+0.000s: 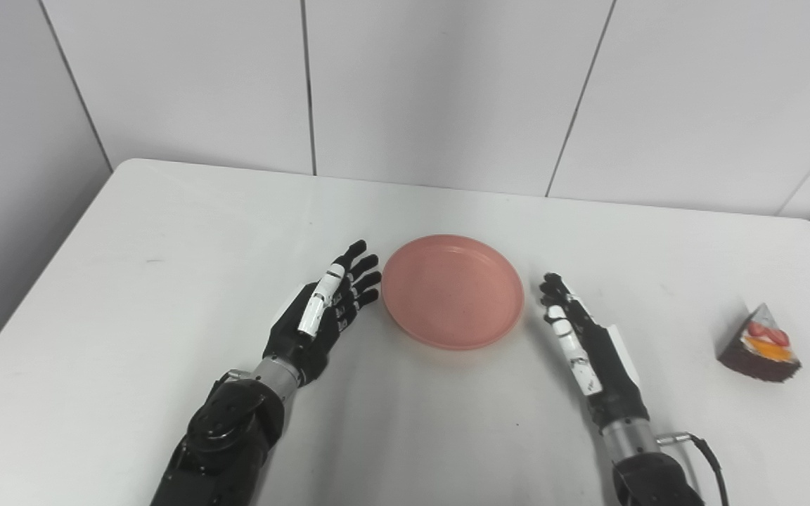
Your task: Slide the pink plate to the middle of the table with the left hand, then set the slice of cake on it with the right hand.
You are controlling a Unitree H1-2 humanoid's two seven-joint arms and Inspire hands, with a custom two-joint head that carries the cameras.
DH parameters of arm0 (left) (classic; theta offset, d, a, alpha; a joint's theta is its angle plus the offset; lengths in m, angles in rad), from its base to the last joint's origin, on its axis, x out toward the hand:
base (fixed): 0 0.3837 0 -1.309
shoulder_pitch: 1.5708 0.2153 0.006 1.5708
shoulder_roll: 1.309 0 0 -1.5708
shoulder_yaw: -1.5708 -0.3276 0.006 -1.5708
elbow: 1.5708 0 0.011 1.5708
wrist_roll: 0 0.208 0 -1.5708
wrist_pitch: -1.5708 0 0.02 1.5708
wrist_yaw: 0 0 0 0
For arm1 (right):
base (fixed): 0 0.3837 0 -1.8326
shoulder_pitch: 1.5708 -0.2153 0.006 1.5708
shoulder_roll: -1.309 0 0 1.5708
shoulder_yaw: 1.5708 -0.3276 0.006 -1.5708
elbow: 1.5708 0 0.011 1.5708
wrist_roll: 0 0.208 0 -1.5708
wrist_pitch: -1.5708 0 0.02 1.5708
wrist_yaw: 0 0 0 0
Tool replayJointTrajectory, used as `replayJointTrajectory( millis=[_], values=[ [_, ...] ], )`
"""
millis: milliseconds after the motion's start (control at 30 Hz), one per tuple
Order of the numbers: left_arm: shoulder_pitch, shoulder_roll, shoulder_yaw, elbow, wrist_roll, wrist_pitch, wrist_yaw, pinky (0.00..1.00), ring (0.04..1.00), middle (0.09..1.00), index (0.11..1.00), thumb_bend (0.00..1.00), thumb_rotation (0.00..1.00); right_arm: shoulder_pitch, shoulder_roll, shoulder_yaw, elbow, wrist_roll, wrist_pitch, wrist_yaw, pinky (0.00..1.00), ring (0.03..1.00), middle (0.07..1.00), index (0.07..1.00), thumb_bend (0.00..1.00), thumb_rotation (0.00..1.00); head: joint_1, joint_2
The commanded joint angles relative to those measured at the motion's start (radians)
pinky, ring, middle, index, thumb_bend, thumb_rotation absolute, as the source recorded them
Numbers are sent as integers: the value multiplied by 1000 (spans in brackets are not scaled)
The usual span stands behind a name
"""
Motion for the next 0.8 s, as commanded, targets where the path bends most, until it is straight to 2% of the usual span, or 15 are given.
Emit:
replayJointTrajectory(
  millis=[0, 367, 600, 767],
  values=[
    [43, 8, -20, 20, 11, 80, -23, 920, 939, 960, 956, 384, 1000, 13, 12, 19, -8, -7, 39, 16, 857, 903, 912, 913, 228, 1000, -11, 0],
    [48, 14, 2, 38, 11, 73, -53, 918, 939, 959, 956, 376, 1000, 6, 15, 28, 11, -19, 14, 0, 860, 911, 920, 921, 249, 1000, -54, 0],
    [49, 20, 2, 46, 20, 64, -56, 927, 940, 959, 954, 374, 1000, 5, 21, 13, -23, -67, 16, -52, 888, 928, 918, 926, 292, 1000, -88, -2],
    [55, 25, 1, 38, 43, 58, -45, 929, 939, 958, 950, 376, 1000, -8, -7, 30, -119, -246, 50, -104, 852, 900, 911, 920, 415, 1000, -124, -3]
  ],
)
